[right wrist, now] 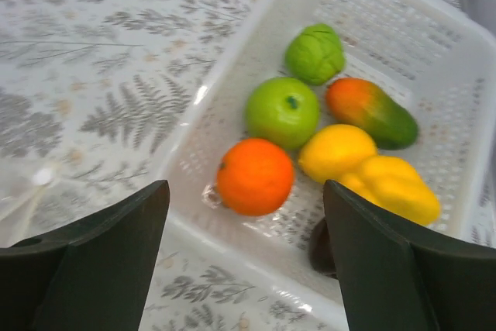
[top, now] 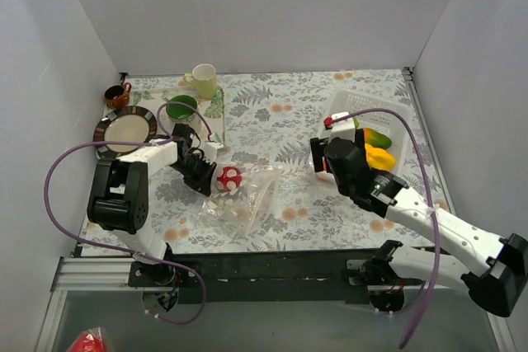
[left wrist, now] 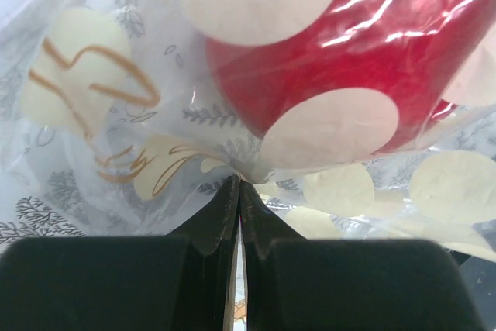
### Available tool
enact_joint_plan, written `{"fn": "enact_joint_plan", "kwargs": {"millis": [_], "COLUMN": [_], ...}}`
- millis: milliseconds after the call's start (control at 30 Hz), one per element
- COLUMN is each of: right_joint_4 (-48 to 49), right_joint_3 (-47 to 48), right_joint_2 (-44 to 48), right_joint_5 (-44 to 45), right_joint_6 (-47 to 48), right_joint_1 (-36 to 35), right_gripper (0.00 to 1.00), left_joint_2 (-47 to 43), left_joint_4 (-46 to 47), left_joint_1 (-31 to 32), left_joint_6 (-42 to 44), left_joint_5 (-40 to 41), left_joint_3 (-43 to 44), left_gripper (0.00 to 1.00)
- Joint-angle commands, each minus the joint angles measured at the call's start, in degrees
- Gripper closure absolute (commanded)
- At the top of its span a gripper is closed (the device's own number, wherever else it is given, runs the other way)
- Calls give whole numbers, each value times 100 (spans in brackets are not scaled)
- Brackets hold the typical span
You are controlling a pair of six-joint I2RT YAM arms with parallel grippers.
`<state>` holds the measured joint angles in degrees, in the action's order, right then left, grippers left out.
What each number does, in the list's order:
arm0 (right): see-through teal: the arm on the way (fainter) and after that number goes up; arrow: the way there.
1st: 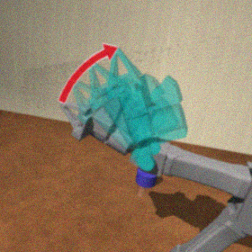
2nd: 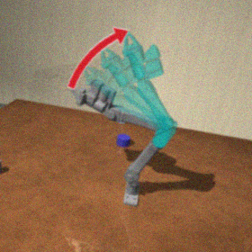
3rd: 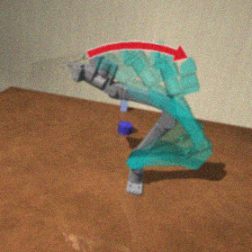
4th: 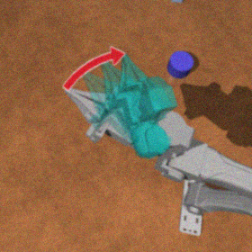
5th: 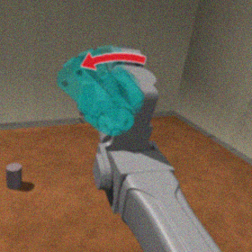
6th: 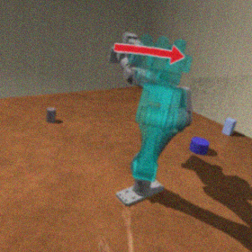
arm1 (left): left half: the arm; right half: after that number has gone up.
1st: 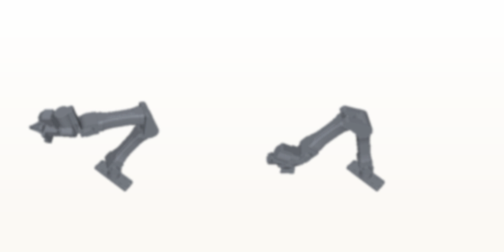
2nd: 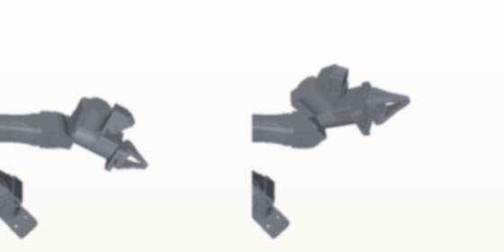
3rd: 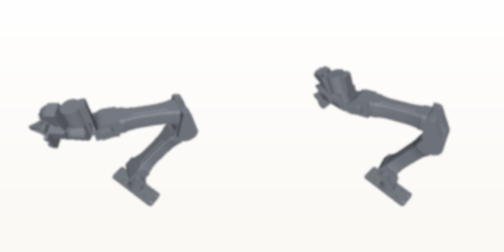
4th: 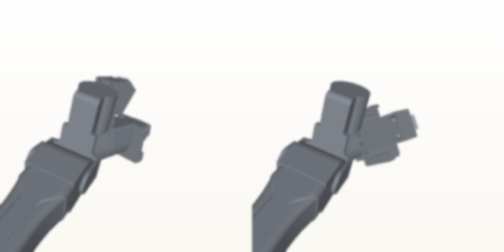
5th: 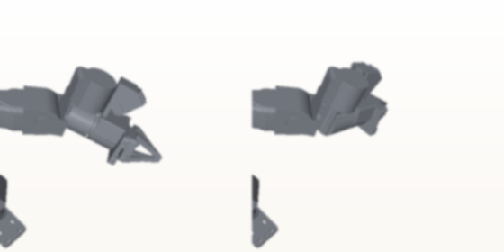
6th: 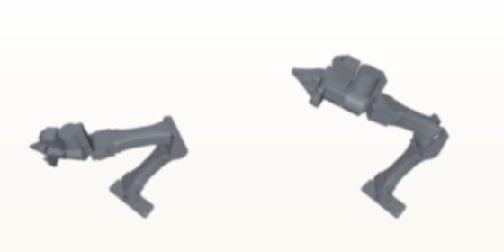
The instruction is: Open the zip-top bag and remove the fake food
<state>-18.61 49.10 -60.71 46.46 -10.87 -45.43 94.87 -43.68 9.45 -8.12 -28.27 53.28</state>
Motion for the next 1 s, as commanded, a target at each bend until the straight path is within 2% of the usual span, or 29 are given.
{"fn": "enact_joint_plan", "kwargs": {"millis": [0, 33, 100, 200, 333, 500, 667, 800, 867, 967], "right_joint_4": [788, 980, 1244, 1474, 1817, 2186, 2414, 2450, 2450, 2555], "right_joint_3": [-646, -821, -1393, -1965, -2247, -2230, -2107, -2133, -2247, -2378], "right_joint_2": [709, 796, 1043, 1193, 983, 526, -98, -257, -196, -91], "right_joint_5": [-1083, -1182, -1453, -1560, -1631, -1780, -1982, -2219, -2290, -2483], "right_joint_6": [200, 156, -36, -274, -468, -591, -618, -653, -679, -662], "right_joint_1": [-633, -738, -1055, -1406, -1837, -2312, -2392, -2400, -2409, -2400], "right_gripper": [19, 29, 40, 51, 57, 70, 72, 74, 71, 59], "left_joint_2": [-161, -197, -398, -662, -777, -926, -1049, -1041, -988, -778], "left_joint_4": [-166, -376, -736, -1088, -1520, -1564, -1503, -1153, -933, -485], "left_joint_1": [-49, -49, -49, -31, 13, 83, 83, 83, 74, 74], "left_joint_6": [39, 4, -58, -146, -190, -181, -155, -102, -111, -128], "left_joint_5": [-37, -238, -468, -846, -1224, -1242, -1102, -672, -277, 119], "left_joint_3": [427, 551, 928, 1367, 1686, 1449, 1194, 931, 660, 421], "left_gripper": [100, 100, 100, 100, 100, 100, 100, 100, 100, 100]}}
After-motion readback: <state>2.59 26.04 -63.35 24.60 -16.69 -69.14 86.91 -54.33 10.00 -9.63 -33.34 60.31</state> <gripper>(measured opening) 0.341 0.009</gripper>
